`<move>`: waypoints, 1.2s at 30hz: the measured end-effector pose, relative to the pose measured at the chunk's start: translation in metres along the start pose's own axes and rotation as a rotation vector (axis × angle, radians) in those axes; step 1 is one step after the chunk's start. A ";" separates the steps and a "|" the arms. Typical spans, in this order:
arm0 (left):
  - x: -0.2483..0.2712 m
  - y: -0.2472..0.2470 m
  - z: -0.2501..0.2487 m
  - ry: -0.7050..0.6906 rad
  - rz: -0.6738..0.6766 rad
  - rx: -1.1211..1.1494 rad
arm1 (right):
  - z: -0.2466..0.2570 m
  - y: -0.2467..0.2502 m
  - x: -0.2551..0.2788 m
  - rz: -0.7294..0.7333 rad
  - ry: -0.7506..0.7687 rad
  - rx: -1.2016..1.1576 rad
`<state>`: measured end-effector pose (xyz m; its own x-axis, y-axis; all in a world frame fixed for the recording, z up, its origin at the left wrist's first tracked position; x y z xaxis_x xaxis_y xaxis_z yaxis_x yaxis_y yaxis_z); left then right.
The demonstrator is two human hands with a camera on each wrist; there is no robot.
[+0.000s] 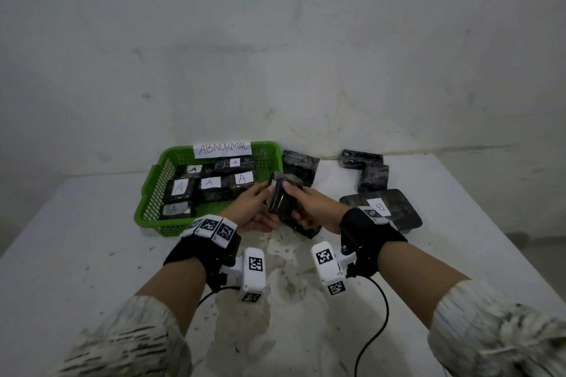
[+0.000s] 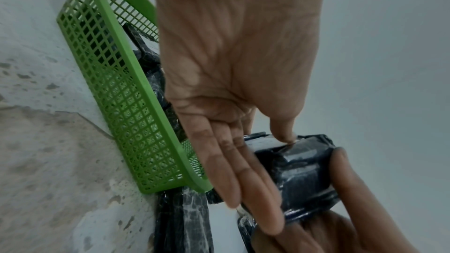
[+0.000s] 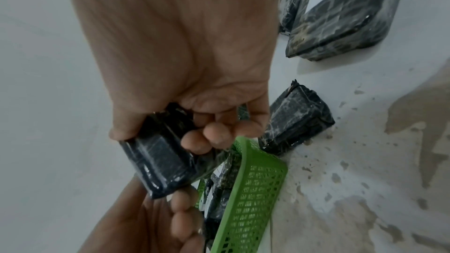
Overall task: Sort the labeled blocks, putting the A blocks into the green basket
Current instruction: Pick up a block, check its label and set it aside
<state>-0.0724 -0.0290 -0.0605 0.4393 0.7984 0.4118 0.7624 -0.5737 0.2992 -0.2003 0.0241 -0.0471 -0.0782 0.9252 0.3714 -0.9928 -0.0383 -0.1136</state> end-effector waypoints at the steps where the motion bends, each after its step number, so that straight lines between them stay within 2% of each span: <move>1: 0.001 0.000 -0.001 -0.001 0.010 0.004 | 0.000 0.000 -0.002 -0.015 0.018 0.007; 6: -0.001 -0.001 0.000 -0.020 0.019 0.006 | 0.002 -0.001 -0.004 -0.041 0.058 0.016; 11: -0.002 0.001 -0.002 -0.003 0.014 -0.008 | -0.003 0.001 -0.007 0.012 0.022 -0.069; 16: -0.011 0.020 0.002 -0.039 -0.168 -0.191 | -0.001 0.010 -0.009 -0.093 0.069 -0.192; 18: -0.010 0.024 0.005 -0.036 -0.181 -0.210 | 0.000 0.015 -0.009 -0.131 0.053 -0.268; 23: -0.013 0.029 0.012 -0.040 -0.192 -0.165 | -0.005 0.014 -0.014 -0.094 -0.015 -0.437; 27: -0.013 0.036 0.020 -0.011 -0.241 -0.106 | -0.006 -0.002 -0.018 -0.104 -0.056 -0.417; 32: -0.009 0.056 0.027 0.004 -0.359 -0.144 | -0.004 -0.022 -0.041 -0.184 0.021 -0.289; 36: -0.010 0.080 0.042 0.049 -0.435 -0.212 | -0.007 -0.053 -0.058 -0.092 0.001 -0.146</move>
<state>0.0037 -0.0751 -0.0766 0.0748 0.9658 0.2484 0.7547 -0.2177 0.6189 -0.1427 -0.0247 -0.0688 0.0130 0.9226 0.3855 -0.9720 0.1021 -0.2116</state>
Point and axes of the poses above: each hand's wrist, its own x-axis away from the middle knuckle, its own y-axis out of the back of the hand, z = x × y, the point moved 5 cm from there along -x, towards the middle knuckle, and after that the axes turned 14 degrees about -x, right-handed, at the moved point
